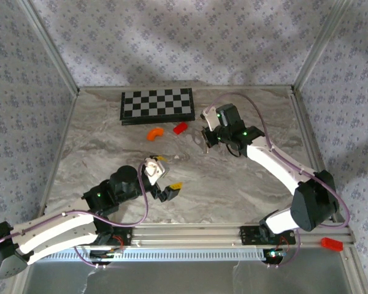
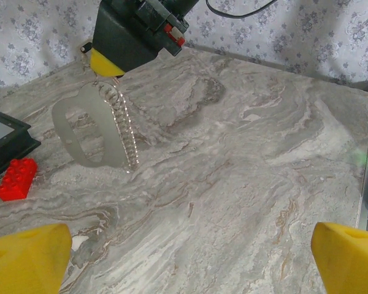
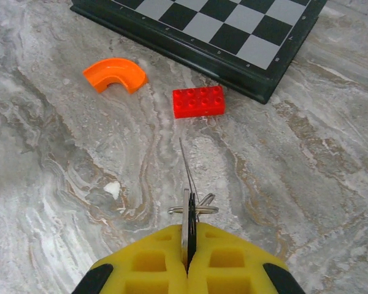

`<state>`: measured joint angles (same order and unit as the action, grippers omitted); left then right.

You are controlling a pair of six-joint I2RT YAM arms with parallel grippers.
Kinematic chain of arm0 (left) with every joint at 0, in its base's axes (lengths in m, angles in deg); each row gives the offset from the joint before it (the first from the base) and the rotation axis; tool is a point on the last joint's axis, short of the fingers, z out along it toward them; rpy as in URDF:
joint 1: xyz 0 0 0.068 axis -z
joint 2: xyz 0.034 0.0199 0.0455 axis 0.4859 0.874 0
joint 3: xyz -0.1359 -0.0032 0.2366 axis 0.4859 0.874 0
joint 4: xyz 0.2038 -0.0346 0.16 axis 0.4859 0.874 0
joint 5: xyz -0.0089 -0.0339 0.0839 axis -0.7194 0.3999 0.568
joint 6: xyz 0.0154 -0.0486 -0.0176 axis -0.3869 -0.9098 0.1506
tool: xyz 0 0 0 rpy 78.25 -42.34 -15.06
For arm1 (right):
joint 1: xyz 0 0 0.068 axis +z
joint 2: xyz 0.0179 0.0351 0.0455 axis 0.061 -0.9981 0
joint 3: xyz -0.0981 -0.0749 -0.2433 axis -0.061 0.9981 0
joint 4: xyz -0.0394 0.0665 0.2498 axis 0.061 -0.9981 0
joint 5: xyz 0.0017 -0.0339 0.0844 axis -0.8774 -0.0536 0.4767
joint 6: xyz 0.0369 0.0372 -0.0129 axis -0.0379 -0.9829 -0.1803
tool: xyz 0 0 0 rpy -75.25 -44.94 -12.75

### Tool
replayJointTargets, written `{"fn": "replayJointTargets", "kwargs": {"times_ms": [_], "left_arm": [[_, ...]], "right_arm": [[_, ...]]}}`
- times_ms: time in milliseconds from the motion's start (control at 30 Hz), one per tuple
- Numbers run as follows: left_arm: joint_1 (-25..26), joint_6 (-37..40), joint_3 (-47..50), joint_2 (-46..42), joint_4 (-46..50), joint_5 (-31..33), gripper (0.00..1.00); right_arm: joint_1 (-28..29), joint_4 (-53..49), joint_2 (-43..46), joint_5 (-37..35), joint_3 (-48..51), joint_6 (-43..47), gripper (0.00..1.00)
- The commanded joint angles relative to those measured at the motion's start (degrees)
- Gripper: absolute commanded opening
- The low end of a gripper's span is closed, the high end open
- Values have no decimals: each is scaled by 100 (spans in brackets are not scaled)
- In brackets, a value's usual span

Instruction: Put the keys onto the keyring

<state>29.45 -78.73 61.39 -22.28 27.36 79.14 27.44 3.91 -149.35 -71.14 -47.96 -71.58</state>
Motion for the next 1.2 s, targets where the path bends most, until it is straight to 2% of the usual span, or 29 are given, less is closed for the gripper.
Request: {"fn": "replayJointTargets", "kwargs": {"times_ms": [0,567,1167], "left_arm": [[-29,32,-186,30,-118,76,99],[-69,71,-312,161,-147,41,100],[-78,55,-210,187,-335,23,100]], "right_arm": [[9,173,-17,323,75,-177,0],[248,-35,243,589,651,-214,0],[597,288,913,523,1831,-890,0]]}}
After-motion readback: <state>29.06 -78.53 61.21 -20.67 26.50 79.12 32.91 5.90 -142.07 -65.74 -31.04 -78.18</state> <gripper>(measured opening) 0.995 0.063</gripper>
